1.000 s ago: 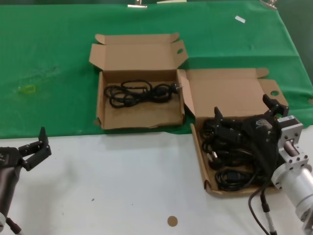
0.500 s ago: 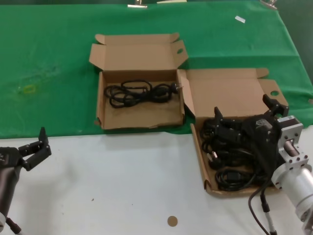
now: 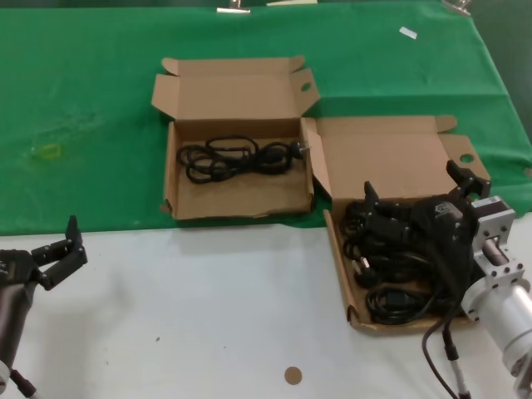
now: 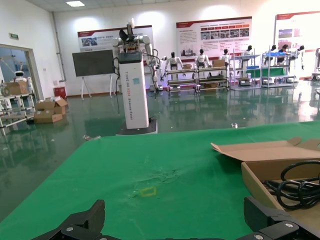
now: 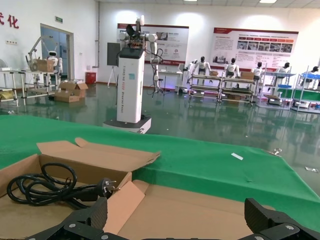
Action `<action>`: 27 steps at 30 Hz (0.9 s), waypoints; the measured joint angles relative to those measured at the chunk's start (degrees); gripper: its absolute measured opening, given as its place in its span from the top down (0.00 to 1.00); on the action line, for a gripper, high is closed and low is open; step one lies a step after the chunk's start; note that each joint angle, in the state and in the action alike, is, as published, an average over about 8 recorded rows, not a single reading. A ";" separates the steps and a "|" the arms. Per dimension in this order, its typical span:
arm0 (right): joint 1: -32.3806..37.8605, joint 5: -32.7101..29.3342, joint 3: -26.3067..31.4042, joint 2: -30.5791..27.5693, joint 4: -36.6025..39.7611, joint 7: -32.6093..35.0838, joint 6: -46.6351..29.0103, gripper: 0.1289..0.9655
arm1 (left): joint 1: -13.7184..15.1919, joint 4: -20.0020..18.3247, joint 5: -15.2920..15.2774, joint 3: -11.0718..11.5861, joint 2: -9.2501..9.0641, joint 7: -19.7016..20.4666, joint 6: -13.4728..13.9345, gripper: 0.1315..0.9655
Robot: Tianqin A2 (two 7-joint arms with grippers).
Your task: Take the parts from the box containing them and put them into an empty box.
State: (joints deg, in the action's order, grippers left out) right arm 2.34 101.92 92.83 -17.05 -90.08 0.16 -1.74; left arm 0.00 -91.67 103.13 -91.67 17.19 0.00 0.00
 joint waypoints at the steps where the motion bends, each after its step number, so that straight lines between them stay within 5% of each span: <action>1: 0.00 0.00 0.00 0.00 0.00 0.00 0.00 0.00 | 0.00 0.00 0.00 0.00 0.00 0.00 0.00 0.00; 27: 0.00 0.00 0.00 0.00 0.00 0.00 0.00 0.00 | 0.00 0.00 0.00 0.00 0.00 0.00 0.00 0.00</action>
State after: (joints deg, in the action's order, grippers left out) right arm 2.34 101.92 92.83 -17.05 -90.08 0.16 -1.74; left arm 0.00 -91.67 103.13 -91.67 17.19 0.00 0.00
